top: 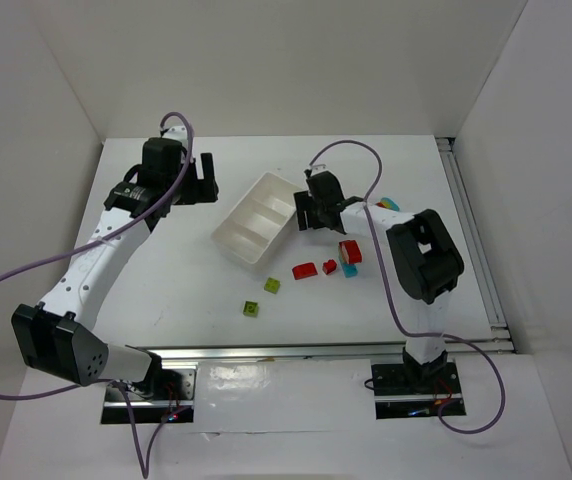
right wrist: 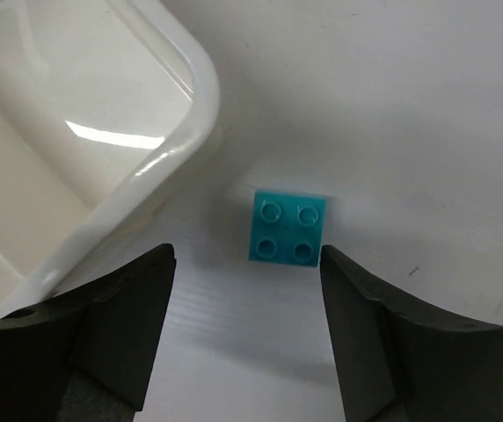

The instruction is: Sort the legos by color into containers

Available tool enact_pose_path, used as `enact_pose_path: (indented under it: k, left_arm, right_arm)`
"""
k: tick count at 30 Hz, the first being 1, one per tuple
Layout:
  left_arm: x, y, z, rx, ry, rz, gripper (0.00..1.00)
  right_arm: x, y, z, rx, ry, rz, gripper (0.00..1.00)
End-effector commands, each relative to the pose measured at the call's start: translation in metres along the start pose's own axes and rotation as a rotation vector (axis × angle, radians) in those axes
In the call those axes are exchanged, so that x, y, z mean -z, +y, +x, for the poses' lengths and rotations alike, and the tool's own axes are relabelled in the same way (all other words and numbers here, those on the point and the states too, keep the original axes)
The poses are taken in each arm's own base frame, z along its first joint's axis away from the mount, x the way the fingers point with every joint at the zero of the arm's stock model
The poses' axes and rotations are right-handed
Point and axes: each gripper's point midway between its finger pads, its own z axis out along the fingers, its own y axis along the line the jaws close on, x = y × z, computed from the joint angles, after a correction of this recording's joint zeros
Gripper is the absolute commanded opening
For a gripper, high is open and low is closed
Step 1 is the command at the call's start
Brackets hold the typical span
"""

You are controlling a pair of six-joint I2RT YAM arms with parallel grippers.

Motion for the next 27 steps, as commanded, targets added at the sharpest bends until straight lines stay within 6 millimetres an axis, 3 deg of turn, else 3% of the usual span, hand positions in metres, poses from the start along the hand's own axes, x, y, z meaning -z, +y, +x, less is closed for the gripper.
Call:
enact_pose_path:
  k: [1, 12, 13, 16, 18, 19, 21, 24, 26, 27]
  left_arm:
    - [0.003, -0.002, -0.006, 0.008, -0.024, 0.002, 0.93]
    - [-0.002, 0.004, -0.007, -0.013, -0.023, -0.031, 0.93]
    - [-0.001, 0.003, -0.011, -0.012, -0.032, -0.028, 0.93]
    - [0.001, 0.001, -0.014, -0.011, -0.038, -0.017, 0.93]
    - [0.002, 0.010, -0.017, 0.000, -0.050, -0.072, 0.92]
    - [0.009, 0.022, -0.024, 0.018, -0.065, -0.145, 0.98]
    - [0.008, 0.028, -0.022, 0.012, -0.043, -0.189, 1.00]
    - [0.007, 0.033, -0.011, -0.002, 0.010, -0.215, 1.00]
    - [0.010, 0.031, 0.003, 0.026, 0.042, -0.194, 1.00]
    - [0.009, 0.031, 0.018, 0.030, 0.077, -0.185, 0.98]
  right_arm:
    - [-0.020, -0.007, -0.014, -0.030, -0.080, 0.000, 0.72]
    - [-0.028, -0.019, -0.004, -0.072, -0.063, 0.028, 0.63]
    - [-0.028, -0.022, -0.005, -0.073, -0.065, 0.040, 0.49]
    - [-0.023, -0.034, -0.004, -0.080, -0.061, 0.110, 0.40]
    - [-0.009, -0.039, -0.015, -0.093, -0.084, 0.139, 0.38]
    - [0.004, -0.039, -0.031, -0.102, -0.129, 0.140, 0.38]
    - [0.021, -0.041, -0.042, -0.107, -0.154, 0.143, 0.35]
    - [0.058, -0.035, -0.078, -0.117, -0.254, 0.097, 0.35]
    - [0.072, -0.014, -0.093, -0.106, -0.290, 0.021, 0.35]
    - [0.078, -0.007, -0.106, -0.105, -0.314, 0.007, 0.35]
